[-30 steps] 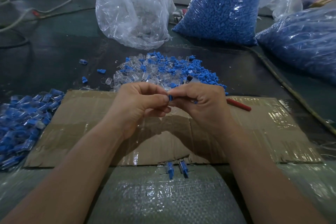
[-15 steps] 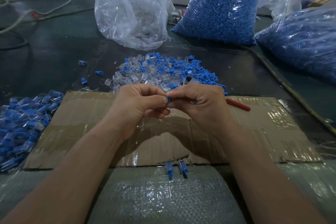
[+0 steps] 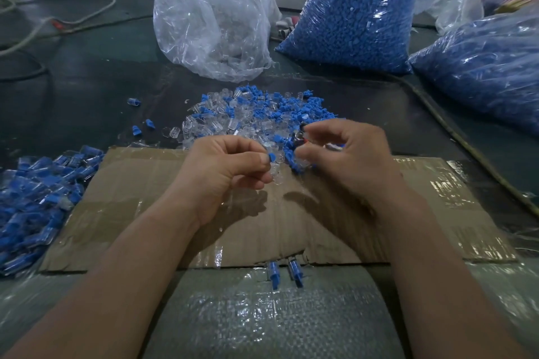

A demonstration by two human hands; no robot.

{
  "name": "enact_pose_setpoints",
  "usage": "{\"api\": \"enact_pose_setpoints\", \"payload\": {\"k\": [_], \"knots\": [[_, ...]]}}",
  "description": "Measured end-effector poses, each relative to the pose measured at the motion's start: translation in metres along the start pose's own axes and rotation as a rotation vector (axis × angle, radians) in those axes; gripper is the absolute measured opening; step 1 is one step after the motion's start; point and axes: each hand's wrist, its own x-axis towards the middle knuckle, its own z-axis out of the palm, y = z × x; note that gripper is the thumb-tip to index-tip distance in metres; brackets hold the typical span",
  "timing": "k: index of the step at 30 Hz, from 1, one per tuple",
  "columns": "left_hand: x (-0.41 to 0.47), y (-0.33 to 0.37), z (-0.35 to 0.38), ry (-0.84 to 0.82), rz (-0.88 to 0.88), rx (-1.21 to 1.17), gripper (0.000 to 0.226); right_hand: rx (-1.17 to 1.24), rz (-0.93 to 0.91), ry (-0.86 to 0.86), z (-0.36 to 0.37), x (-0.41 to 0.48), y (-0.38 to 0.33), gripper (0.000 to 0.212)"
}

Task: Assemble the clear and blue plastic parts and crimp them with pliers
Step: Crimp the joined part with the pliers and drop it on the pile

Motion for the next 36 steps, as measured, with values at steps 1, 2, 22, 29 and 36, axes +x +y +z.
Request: {"api": "enact_pose_setpoints", "payload": {"k": [1, 2, 22, 29, 36], "knots": [[0.0, 0.0, 0.0, 0.006, -0.004, -0.007, 0.006, -0.077, 0.071, 0.041, -0.007, 0.003, 0.007, 0.048], [0.001, -0.001, 0.0, 0.009, -0.006, -0.012, 0.007, -0.148, 0.142, 0.065, -0.013, 0.006, 0.014, 0.049], [0.003, -0.004, 0.0, 0.029, 0.007, -0.053, 0.015, -0.426, 0.377, -0.129, -0.02, 0.009, 0.022, 0.048], [0.006, -0.007, 0.001, 0.125, 0.119, -0.13, 0.013, -0.303, 0.144, 0.072, -0.016, 0.007, 0.012, 0.03], [0.006, -0.006, 0.001, 0.19, 0.244, -0.137, 0.007, -0.34, -0.012, 0.056, 0.0, -0.003, 0.0, 0.03]]}}
